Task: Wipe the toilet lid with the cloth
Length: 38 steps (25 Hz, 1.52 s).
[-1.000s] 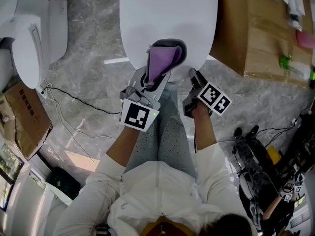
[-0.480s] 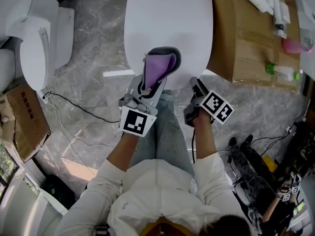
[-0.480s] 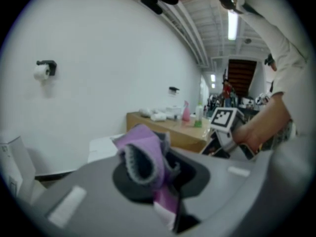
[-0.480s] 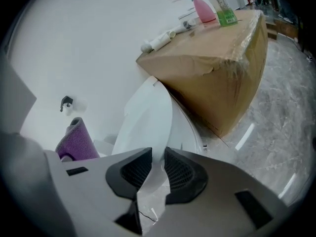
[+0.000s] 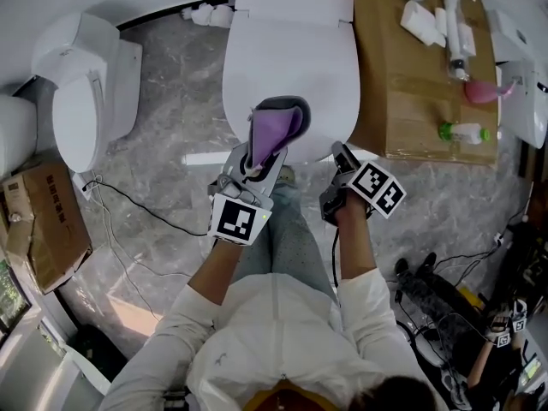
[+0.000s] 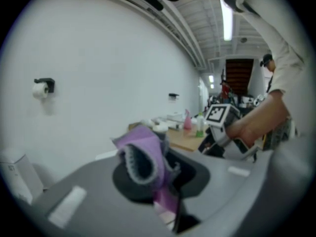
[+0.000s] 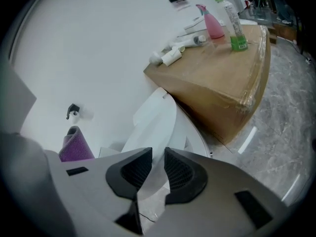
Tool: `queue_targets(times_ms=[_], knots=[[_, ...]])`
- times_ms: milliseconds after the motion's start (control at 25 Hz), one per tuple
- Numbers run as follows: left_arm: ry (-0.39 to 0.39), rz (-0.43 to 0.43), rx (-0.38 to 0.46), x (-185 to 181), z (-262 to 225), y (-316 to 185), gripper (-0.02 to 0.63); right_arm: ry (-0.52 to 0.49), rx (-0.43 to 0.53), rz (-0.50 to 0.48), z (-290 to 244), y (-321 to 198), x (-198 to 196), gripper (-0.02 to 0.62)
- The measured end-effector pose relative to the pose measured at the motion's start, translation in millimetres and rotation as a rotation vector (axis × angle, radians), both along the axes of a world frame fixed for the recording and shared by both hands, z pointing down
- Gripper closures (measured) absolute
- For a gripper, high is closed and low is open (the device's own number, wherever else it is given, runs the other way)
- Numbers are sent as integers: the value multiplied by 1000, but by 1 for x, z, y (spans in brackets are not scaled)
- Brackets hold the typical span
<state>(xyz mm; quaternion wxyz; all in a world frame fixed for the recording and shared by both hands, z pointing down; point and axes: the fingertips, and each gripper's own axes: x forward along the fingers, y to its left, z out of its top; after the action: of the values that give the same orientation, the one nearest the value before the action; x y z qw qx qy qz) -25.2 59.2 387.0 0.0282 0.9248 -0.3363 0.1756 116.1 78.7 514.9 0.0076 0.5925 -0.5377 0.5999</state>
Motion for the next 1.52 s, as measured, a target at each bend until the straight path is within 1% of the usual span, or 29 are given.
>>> queue_targets(times_ms=[200, 400, 640, 960, 1200, 1520], knots=[[8, -12, 43, -3, -34, -4, 557, 1, 15, 12, -25, -16, 3, 509], [9, -11, 61, -7, -56, 1, 557, 0, 19, 24, -39, -23, 4, 511], [15, -38, 47, -12, -59, 11, 557, 1, 48, 22, -56, -36, 6, 509], [11, -58, 8, -16, -52, 25, 557, 10, 90, 11, -80, -56, 9, 509], [8, -75, 21, -18, -58, 23, 557, 14, 133, 11, -101, -76, 12, 508], [5, -109, 54, -21, -76, 19, 557, 23, 161, -4, -123, -100, 16, 503]])
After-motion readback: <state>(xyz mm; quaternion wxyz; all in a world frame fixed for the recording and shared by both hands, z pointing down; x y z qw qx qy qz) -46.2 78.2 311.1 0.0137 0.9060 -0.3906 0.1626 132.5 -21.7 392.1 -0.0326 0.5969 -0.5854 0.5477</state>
